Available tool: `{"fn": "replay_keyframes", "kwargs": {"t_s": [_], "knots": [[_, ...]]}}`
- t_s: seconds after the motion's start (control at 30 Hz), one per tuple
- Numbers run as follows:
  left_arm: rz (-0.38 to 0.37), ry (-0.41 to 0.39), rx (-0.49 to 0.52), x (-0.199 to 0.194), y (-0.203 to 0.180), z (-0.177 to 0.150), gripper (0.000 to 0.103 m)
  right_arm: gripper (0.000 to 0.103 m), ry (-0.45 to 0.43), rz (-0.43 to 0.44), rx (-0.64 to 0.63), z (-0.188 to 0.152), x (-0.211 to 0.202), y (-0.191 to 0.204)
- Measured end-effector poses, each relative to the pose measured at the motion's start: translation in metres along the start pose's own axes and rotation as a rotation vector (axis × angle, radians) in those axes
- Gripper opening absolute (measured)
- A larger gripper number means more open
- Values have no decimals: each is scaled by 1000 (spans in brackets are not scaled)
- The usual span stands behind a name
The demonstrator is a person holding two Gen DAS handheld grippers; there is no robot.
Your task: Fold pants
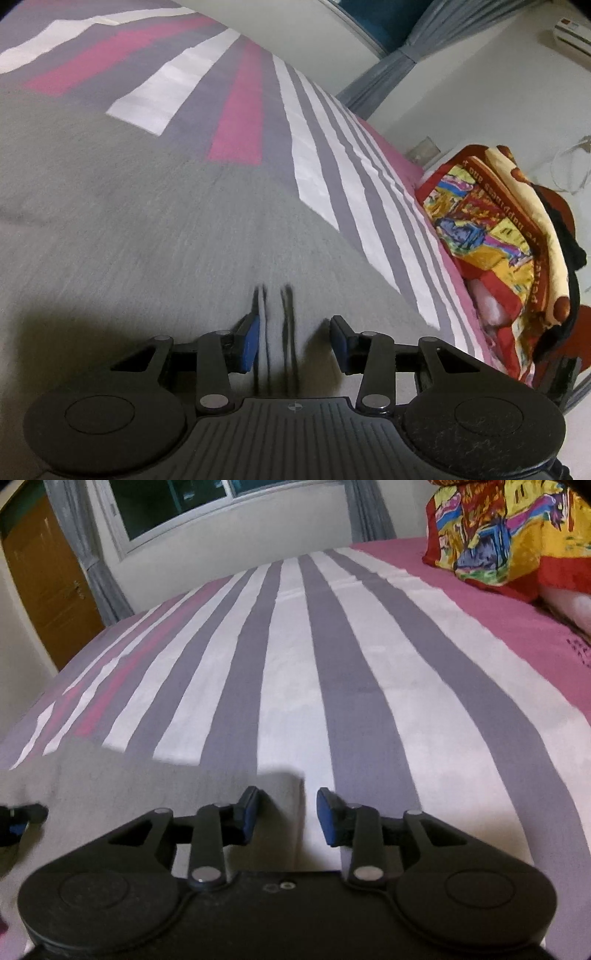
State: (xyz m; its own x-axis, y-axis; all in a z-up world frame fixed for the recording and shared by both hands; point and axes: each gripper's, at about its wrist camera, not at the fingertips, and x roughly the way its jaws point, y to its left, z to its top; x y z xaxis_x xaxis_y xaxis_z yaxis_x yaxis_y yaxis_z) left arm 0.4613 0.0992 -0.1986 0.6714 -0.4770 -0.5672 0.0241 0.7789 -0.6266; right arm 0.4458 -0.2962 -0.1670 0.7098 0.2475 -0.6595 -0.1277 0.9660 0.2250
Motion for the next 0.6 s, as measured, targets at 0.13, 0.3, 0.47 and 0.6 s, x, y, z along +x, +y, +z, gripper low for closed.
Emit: {"fn": "replay_keyframes", "kwargs": {"t_s": [0.13,0.3,0.47,0.6], "knots": [[53,10,63,-23,-11,-30,43,38,10,41,5,-32,-32,-5],[93,-22,108,-48,-22,-63,44,41,2,49,11,-61,-64,-9],[129,-33,110,-58,-26,-68,47,43,-122,80,11,-57,-97,-4],[142,-36,113,-61,-31,-69,53,47,34,6,-57,-63,-68,0]]}}
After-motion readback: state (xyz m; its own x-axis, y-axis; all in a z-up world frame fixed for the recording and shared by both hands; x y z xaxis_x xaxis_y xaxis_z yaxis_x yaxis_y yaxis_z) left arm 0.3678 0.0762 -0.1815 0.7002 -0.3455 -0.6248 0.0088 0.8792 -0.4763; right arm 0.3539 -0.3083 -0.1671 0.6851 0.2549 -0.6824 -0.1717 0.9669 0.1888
